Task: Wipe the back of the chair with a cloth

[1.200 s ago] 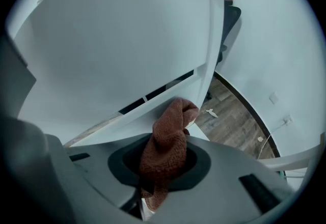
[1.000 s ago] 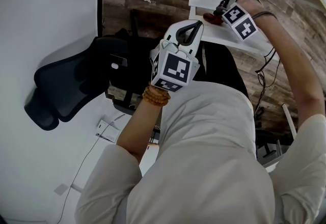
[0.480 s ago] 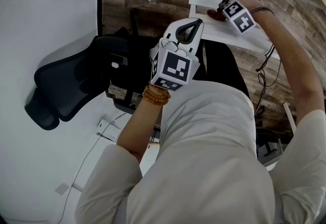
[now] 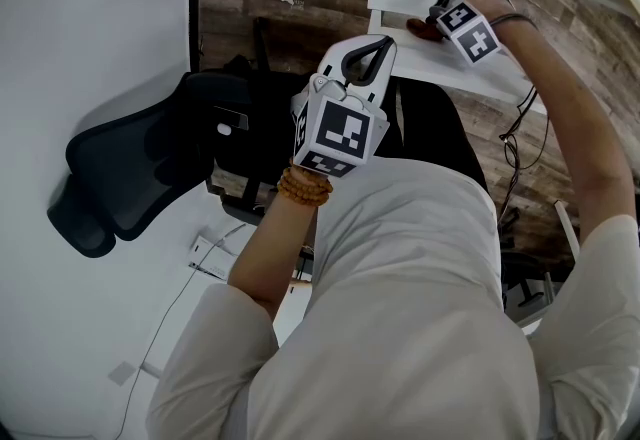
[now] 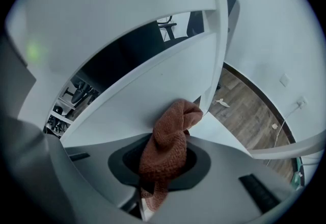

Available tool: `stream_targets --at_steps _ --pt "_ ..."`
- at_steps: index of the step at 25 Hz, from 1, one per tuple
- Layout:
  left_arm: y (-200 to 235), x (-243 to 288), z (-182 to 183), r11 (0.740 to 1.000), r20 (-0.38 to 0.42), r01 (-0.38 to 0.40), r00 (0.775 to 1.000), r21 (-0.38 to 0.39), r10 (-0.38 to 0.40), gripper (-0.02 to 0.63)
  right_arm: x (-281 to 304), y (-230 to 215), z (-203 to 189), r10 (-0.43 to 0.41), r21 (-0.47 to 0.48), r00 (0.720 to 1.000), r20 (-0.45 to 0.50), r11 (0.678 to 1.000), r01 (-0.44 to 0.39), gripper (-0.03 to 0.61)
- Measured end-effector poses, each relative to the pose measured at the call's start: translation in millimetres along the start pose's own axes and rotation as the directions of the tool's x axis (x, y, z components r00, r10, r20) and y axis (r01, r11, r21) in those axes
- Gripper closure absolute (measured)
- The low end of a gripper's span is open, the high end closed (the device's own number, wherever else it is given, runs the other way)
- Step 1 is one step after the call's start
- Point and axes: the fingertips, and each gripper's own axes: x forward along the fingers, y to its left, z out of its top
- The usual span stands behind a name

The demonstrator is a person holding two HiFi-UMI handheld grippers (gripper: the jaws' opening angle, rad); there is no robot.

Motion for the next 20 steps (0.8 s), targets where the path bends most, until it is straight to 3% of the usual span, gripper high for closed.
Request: stream_targets --at_steps 20 --pt "0 1 -3 1.0 -0.004 0.001 1.0 -0.005 -0.001 0.58 -77 24 37 -0.048 -0.071 0.997 0.066 0.996 0.052 0.491"
